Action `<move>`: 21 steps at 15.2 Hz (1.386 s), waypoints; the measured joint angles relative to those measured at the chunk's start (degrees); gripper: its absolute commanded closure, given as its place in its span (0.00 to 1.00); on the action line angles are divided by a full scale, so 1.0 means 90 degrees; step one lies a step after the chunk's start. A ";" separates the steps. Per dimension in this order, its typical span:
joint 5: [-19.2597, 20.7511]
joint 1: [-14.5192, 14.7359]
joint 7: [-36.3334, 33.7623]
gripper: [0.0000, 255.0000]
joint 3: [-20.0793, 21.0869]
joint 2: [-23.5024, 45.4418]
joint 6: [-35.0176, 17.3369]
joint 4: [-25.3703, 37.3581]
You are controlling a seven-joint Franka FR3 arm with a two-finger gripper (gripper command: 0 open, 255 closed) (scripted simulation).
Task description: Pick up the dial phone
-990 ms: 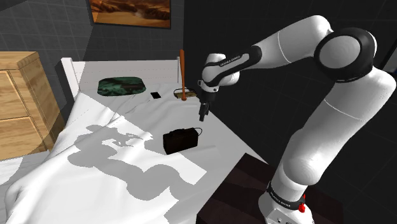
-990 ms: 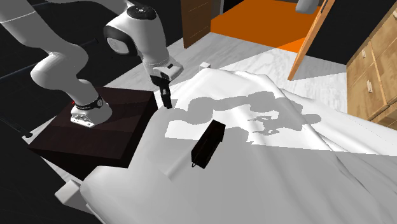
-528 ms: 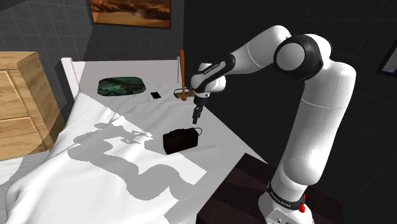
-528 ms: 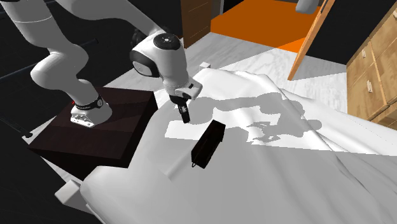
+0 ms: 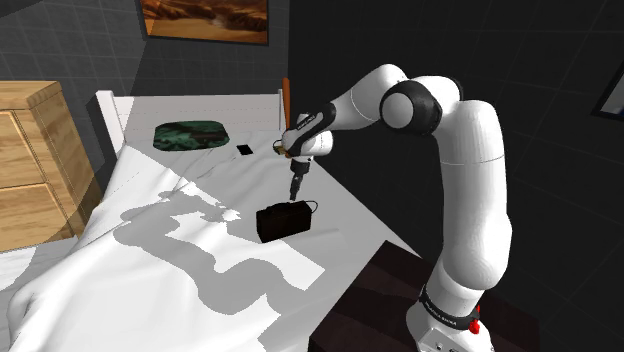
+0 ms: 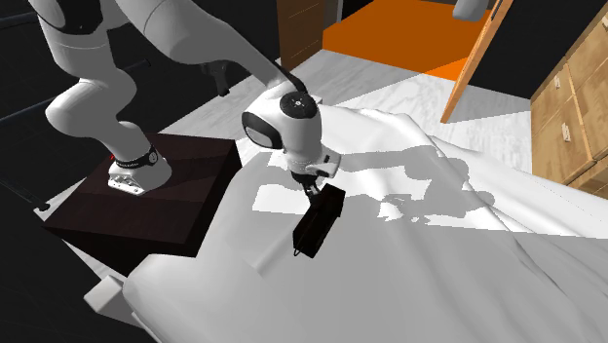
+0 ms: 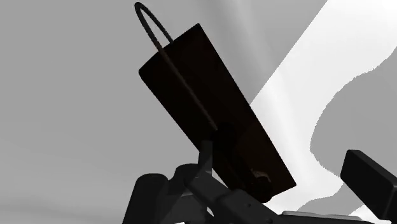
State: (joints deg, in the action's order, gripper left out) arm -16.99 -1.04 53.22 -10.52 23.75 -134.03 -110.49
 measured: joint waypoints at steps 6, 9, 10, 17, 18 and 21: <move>-0.0166 -0.0184 0.0362 0.00 0.0172 0.0979 -0.0062 0.0914; -0.0223 -0.0215 0.0430 0.00 0.0210 0.1148 -0.0218 0.0923; -0.0251 -0.0223 0.0450 0.00 0.0231 0.1239 -0.0297 0.0935; -0.0276 -0.0237 0.0481 1.00 0.0249 0.1316 -0.0372 0.0941; -0.0276 -0.0236 0.0481 1.00 0.0249 0.1316 -0.0373 0.0941; -0.0276 -0.0236 0.0481 1.00 0.0249 0.1315 -0.0374 0.0939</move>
State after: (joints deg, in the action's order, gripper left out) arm -19.47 -3.17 57.55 -8.28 35.59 -137.40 -102.04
